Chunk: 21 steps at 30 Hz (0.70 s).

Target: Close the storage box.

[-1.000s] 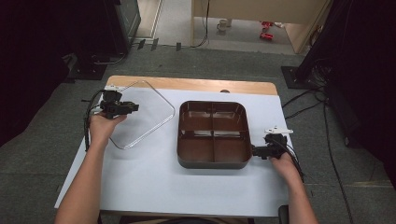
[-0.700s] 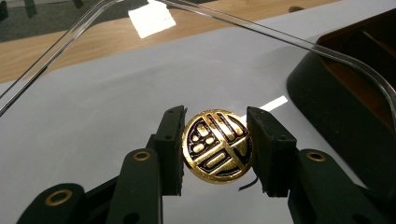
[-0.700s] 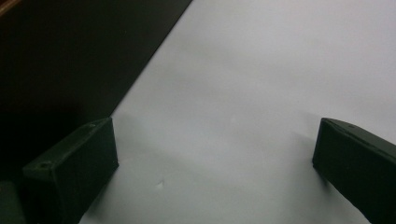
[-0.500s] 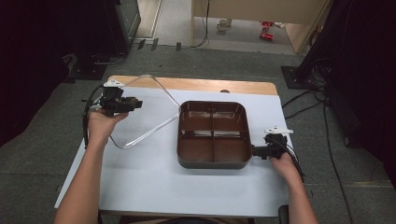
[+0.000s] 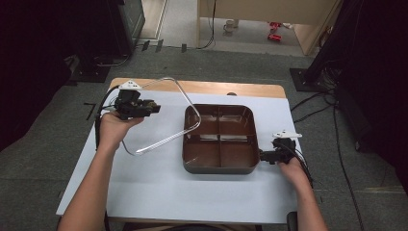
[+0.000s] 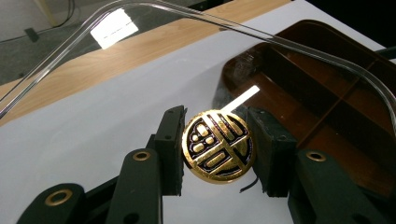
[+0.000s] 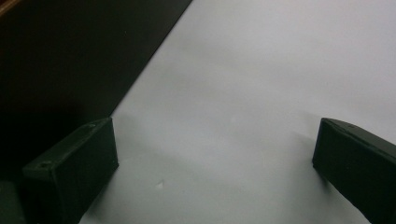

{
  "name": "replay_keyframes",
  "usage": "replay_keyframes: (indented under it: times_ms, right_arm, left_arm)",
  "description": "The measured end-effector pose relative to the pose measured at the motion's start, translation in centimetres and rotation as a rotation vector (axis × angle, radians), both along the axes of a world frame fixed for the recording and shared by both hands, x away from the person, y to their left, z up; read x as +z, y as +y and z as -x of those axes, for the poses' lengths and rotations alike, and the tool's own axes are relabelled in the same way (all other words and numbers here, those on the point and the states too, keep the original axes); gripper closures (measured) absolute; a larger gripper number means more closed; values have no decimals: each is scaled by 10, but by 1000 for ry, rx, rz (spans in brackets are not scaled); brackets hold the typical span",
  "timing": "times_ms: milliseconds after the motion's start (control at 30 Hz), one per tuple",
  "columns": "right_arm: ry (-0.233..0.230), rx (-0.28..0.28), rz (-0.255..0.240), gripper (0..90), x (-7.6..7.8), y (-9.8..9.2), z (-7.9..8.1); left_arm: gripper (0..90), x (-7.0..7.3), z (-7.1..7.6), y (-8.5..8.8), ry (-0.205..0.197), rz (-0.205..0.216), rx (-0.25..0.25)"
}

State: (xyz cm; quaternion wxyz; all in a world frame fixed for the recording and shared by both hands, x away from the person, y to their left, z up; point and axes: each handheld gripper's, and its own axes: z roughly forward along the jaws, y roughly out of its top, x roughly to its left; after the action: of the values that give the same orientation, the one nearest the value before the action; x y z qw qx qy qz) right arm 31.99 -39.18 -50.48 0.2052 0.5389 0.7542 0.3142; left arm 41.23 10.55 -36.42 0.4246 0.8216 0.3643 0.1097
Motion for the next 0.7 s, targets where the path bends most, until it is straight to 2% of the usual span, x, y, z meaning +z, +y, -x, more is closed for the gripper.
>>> replay_keyframes:
  times_ms: [367, 400, 533, 633, 667, 700]
  right_arm:
    - [-1, 1, 1, 0, 0, 0, 0]
    - [-1, 1, 1, 0, 0, 0, 0]
    - [0, 0, 0, 0, 0, 0, 0]
    - [-2, 1, 1, 0, 0, 0, 0]
    - [-2, 1, 1, 0, 0, 0, 0]
    - [-1, 0, 0, 0, 0, 0, 0]
  left_arm:
    - [601, -13, 6, -44, 4, -11, -108]
    - [601, -13, 6, -44, 4, -11, -108]
    - [601, -20, 8, -58, 12, 17, -142]
    - [601, -23, 11, -73, 2, 12, -176]
    - [601, -23, 11, -73, 2, 12, -176]
    - [601, -24, 13, -80, -6, 5, -198]
